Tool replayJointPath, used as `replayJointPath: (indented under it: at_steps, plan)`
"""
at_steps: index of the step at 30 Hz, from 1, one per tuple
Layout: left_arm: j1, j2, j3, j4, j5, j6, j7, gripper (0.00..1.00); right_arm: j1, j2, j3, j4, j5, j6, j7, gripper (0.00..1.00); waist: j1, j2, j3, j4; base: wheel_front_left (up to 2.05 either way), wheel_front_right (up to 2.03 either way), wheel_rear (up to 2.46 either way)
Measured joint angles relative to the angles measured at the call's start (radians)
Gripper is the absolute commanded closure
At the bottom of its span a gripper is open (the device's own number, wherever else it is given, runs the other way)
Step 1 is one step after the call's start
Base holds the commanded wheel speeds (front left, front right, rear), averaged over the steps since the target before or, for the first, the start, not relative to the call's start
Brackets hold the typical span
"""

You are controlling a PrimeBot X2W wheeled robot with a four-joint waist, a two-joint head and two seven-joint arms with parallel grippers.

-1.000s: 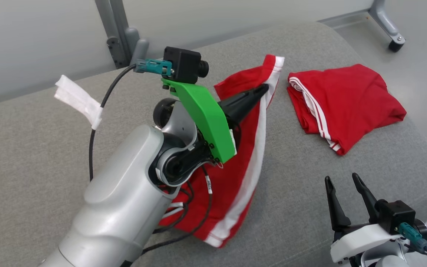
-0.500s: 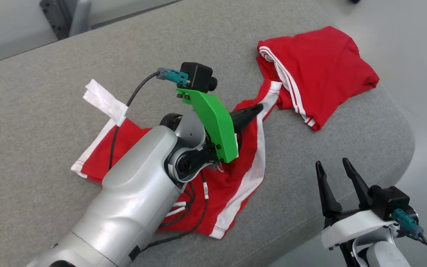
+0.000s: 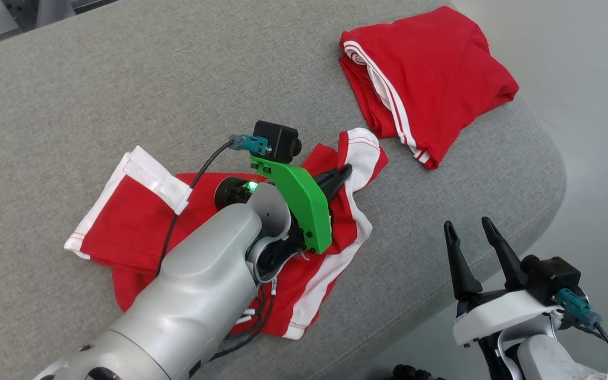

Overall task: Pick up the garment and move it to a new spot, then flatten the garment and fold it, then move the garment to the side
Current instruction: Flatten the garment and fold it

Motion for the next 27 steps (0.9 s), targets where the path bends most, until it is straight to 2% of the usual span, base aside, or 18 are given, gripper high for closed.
replayJointPath:
  at_steps: [2, 3, 8, 13, 18, 22, 27]
  plan:
    - [-0.003, -0.001, -0.011, -0.014, -0.022, 0.0, -0.044, 0.13, -0.004, 0.0, -0.002, 0.0, 0.001, 0.0, 0.0, 0.0, 0.0, 0.0, -0.001, 0.005, 0.0, 0.0, 0.0]
    - [-0.009, -0.001, -0.018, -0.021, -0.031, 0.0, -0.063, 0.0, -0.003, 0.0, -0.002, 0.001, 0.001, 0.0, 0.0, 0.0, 0.0, 0.0, -0.002, 0.009, 0.0, 0.0, 0.0]
    - [-0.031, 0.0, -0.065, -0.061, -0.048, 0.0, -0.178, 0.0, 0.001, 0.001, -0.021, 0.001, -0.014, 0.0, 0.0, 0.0, 0.0, 0.0, -0.025, 0.039, 0.0, 0.0, 0.0]
    - [-0.024, 0.0, -0.091, -0.079, -0.01, 0.01, -0.302, 0.0, 0.017, 0.001, -0.073, -0.015, -0.054, 0.0, 0.0, 0.0, 0.0, 0.0, -0.064, 0.078, 0.0, 0.0, 0.0]
    - [0.058, 0.008, -0.092, -0.115, 0.035, 0.079, -0.378, 0.0, 0.043, -0.029, -0.116, -0.034, -0.075, 0.0, 0.0, 0.0, 0.0, 0.0, -0.11, 0.127, 0.0, 0.0, 0.0]
    - [0.165, 0.05, -0.059, -0.19, 0.079, 0.137, -0.395, 0.0, 0.073, -0.055, -0.141, -0.043, -0.085, 0.0, 0.0, 0.0, 0.0, 0.0, -0.146, 0.176, 0.0, 0.0, 0.0]
    - [0.339, 0.088, 0.051, -0.352, 0.211, 0.215, -0.399, 0.0, 0.116, -0.078, -0.173, -0.052, -0.094, 0.0, 0.0, 0.0, 0.0, 0.0, -0.186, 0.248, 0.0, 0.0, 0.0]
